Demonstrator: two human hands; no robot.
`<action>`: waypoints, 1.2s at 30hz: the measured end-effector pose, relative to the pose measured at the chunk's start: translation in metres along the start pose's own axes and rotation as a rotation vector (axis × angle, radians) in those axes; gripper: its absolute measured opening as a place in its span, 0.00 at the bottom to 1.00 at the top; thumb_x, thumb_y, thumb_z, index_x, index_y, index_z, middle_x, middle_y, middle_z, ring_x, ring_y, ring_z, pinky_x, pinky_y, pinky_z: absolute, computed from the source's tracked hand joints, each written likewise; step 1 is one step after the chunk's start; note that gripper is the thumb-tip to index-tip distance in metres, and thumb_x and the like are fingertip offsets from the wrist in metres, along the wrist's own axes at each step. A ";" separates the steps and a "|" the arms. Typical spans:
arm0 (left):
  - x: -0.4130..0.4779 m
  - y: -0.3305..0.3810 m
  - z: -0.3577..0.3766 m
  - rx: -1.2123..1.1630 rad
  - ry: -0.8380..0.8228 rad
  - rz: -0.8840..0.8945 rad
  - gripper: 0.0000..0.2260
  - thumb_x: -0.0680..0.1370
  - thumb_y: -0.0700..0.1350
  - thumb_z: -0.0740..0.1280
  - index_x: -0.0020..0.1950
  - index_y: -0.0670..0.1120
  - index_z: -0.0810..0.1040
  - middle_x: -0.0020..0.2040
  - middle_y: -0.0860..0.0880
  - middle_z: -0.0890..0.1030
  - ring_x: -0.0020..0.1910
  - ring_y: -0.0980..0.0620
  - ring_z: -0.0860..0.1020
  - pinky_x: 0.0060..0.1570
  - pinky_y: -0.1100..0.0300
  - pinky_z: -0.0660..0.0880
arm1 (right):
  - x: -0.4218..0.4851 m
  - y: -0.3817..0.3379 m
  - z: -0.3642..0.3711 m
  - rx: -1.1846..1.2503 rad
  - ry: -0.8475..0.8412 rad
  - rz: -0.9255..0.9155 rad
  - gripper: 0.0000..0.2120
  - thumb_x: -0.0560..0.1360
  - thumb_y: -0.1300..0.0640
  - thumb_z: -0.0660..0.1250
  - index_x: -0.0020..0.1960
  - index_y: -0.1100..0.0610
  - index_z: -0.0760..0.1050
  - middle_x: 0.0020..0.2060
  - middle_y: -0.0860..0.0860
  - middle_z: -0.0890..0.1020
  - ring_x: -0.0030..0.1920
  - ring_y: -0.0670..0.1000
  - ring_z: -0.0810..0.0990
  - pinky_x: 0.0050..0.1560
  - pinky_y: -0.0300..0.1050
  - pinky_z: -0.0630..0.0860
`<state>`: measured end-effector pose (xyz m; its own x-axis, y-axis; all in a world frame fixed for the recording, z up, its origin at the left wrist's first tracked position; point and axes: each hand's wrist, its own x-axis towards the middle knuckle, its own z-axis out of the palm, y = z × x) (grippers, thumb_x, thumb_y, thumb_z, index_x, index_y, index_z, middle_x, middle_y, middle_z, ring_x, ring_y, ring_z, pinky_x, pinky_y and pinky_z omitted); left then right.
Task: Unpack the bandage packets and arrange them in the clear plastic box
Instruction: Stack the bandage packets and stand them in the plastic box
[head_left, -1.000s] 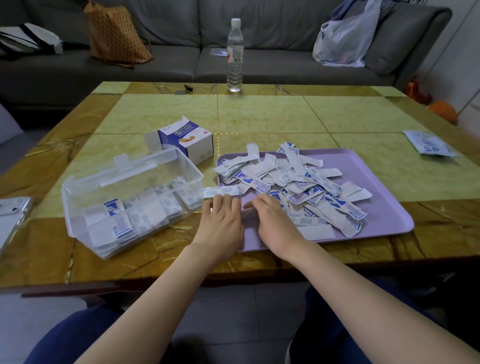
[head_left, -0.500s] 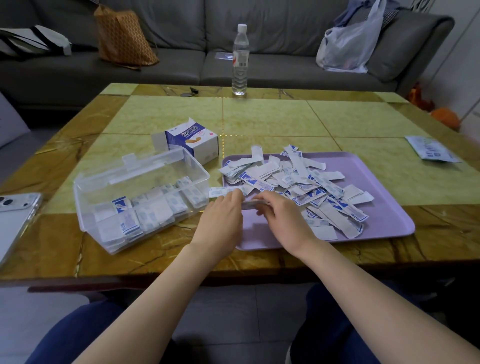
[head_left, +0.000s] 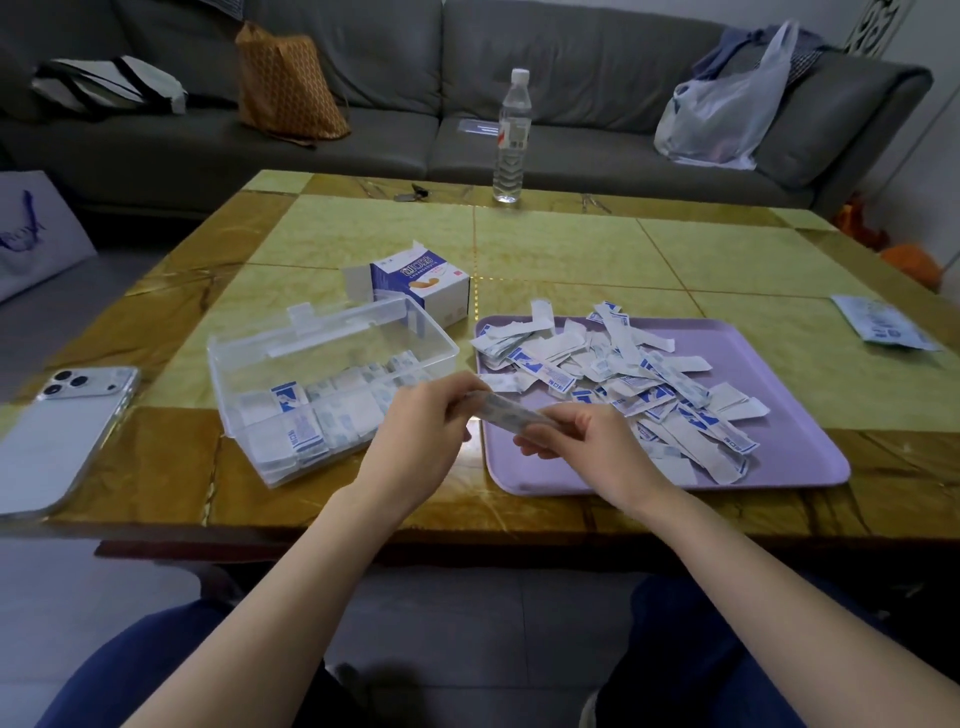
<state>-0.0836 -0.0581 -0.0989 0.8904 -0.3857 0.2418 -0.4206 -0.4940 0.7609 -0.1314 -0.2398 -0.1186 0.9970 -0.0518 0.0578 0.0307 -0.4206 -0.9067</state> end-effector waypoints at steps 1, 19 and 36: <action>-0.002 -0.001 -0.003 0.059 0.012 0.030 0.08 0.78 0.39 0.63 0.48 0.50 0.80 0.33 0.54 0.79 0.34 0.57 0.78 0.39 0.60 0.75 | -0.003 0.001 0.002 -0.116 -0.003 -0.039 0.05 0.75 0.57 0.67 0.48 0.55 0.81 0.38 0.49 0.84 0.40 0.46 0.81 0.43 0.36 0.76; -0.025 -0.027 -0.093 0.137 0.443 0.193 0.04 0.77 0.45 0.64 0.48 0.46 0.75 0.43 0.58 0.74 0.45 0.57 0.71 0.48 0.58 0.67 | 0.030 -0.109 0.078 -0.228 -0.031 -0.309 0.05 0.73 0.56 0.70 0.43 0.54 0.84 0.31 0.48 0.83 0.31 0.45 0.76 0.35 0.40 0.73; -0.053 -0.088 -0.125 0.376 0.278 -0.216 0.15 0.81 0.50 0.54 0.67 0.50 0.68 0.64 0.52 0.70 0.62 0.52 0.66 0.55 0.59 0.60 | 0.131 -0.114 0.129 -0.590 -0.308 0.146 0.07 0.73 0.60 0.70 0.38 0.61 0.80 0.28 0.52 0.77 0.29 0.48 0.77 0.40 0.41 0.78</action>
<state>-0.0718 0.1031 -0.1036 0.9550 -0.0472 0.2928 -0.2097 -0.8055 0.5543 0.0048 -0.0820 -0.0610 0.9654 0.0783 -0.2489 -0.0624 -0.8569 -0.5116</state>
